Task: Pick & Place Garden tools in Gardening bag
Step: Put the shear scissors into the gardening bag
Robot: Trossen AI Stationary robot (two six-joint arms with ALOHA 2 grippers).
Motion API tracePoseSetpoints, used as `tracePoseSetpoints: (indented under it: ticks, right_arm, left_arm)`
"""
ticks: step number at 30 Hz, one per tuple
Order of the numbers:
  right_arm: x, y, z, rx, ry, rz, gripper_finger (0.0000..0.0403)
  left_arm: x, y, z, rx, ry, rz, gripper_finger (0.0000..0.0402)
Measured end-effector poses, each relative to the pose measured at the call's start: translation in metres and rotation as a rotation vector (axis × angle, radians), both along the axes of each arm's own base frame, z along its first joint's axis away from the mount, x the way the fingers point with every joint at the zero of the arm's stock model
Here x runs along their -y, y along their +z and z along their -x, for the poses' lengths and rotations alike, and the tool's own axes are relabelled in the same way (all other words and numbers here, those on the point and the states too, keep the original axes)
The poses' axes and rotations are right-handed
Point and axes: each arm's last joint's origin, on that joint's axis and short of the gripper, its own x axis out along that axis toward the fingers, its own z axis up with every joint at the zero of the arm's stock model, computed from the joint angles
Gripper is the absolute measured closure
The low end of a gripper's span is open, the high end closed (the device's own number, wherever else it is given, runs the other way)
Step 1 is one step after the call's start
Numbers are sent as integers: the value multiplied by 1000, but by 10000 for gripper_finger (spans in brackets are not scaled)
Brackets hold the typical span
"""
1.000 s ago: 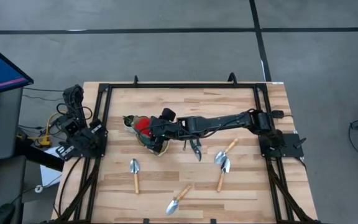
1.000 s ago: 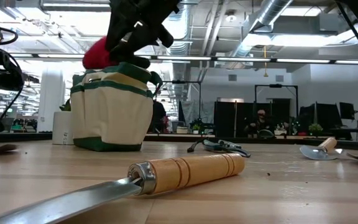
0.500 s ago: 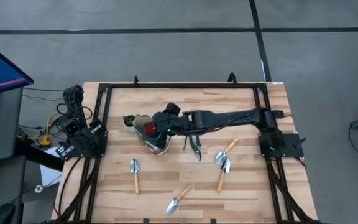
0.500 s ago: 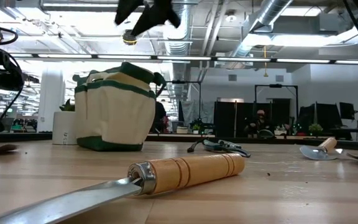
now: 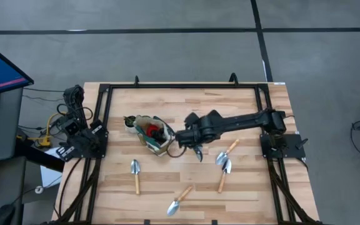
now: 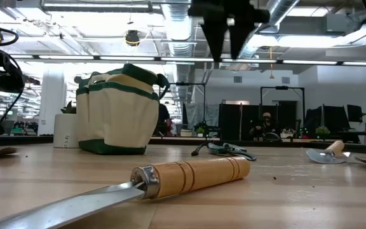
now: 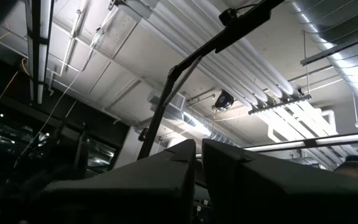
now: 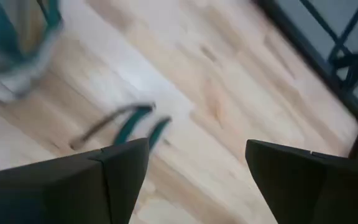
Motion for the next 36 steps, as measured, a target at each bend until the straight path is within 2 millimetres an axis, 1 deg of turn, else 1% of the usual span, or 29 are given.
tracePoseSetpoints:
  ticks: [3, 8, 12, 17, 20, 25, 29, 32, 34, 36]
  right_arm:
    - [6, -28, -2, -34, -4, -51, 143]
    - [28, -71, 0, -83, -39, -123, 143]
    - [42, -94, 6, -104, -70, -162, 143]
    - [53, -116, 7, -77, -53, -264, 143]
    - [56, -128, 5, -13, -29, -307, 143]
    - [57, -134, 6, 3, -21, -317, 143]
    - [62, -146, 8, 32, -14, -355, 149]
    - [63, -154, 10, 68, -12, -391, 176]
    - [63, -157, 12, 82, -11, -416, 208]
    - [64, -157, 12, 80, -14, -425, 248]
  left_arm:
    - [0, 0, 0, -1, -3, 2, 382]
    - [0, 0, 0, -2, -6, 5, 382]
    - [0, 0, 0, -2, -6, 5, 382]
    - [0, 0, 0, -2, -6, 5, 382]
    - [0, 0, 0, -2, -6, 5, 382]
    - [0, 0, 0, -2, -6, 5, 382]
    - [0, 0, 0, -2, -6, 5, 382]
    - [0, 0, 0, -2, -6, 5, 382]
    - [0, 0, 0, -2, -8, 7, 382]
    - [0, 0, 0, -5, -17, 15, 382]
